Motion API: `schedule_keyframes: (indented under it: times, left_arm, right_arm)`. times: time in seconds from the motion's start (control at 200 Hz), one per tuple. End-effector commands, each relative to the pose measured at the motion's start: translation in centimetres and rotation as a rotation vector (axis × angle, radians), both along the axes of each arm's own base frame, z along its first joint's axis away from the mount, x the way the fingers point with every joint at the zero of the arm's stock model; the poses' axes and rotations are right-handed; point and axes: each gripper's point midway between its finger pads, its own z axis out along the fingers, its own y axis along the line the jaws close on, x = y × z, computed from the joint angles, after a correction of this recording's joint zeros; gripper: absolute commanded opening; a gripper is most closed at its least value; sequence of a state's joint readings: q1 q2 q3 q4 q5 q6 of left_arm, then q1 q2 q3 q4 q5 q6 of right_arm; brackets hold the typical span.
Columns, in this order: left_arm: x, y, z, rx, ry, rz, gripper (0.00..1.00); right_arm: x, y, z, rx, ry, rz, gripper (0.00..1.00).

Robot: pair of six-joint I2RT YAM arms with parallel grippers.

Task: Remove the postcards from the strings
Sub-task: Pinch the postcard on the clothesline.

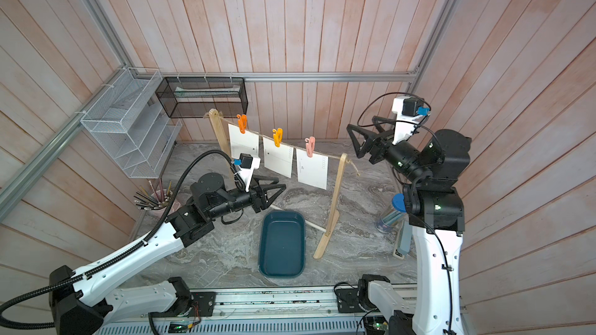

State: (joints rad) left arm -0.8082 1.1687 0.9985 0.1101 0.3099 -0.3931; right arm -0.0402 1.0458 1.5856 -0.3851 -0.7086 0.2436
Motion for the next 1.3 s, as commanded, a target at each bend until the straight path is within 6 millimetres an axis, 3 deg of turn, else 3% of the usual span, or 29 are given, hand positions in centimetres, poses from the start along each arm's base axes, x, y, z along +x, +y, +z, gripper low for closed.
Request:
schedule_keyframes:
  times: [0.0, 0.36, 0.525, 0.635, 1.295]
  left_arm:
    - [0.0, -0.6, 3.5, -0.082, -0.078, -0.015, 0.53]
    - [1.4, -3.0, 3.4, -0.091, -0.088, -0.032, 0.51]
    - [1.6, -3.7, 2.7, -0.086, -0.082, -0.033, 0.52]
    - [1.8, -4.1, 2.4, -0.082, -0.082, -0.028, 0.6]
    - [3.0, -5.9, 1.8, -0.08, -0.098, -0.035, 0.62]
  right_arm:
    - [-1.6, 2.3, 0.6, -0.012, -0.008, 0.116, 0.92]
    - [-0.9, 6.5, -0.1, -0.082, -0.002, 0.172, 0.92]
    - [-0.6, 7.0, -0.5, -0.079, 0.004, 0.183, 0.92]
    - [-0.8, 7.1, -0.6, -0.081, -0.004, 0.184, 0.92]
    - [-0.4, 7.7, -1.0, -0.079, 0.005, 0.204, 0.92]
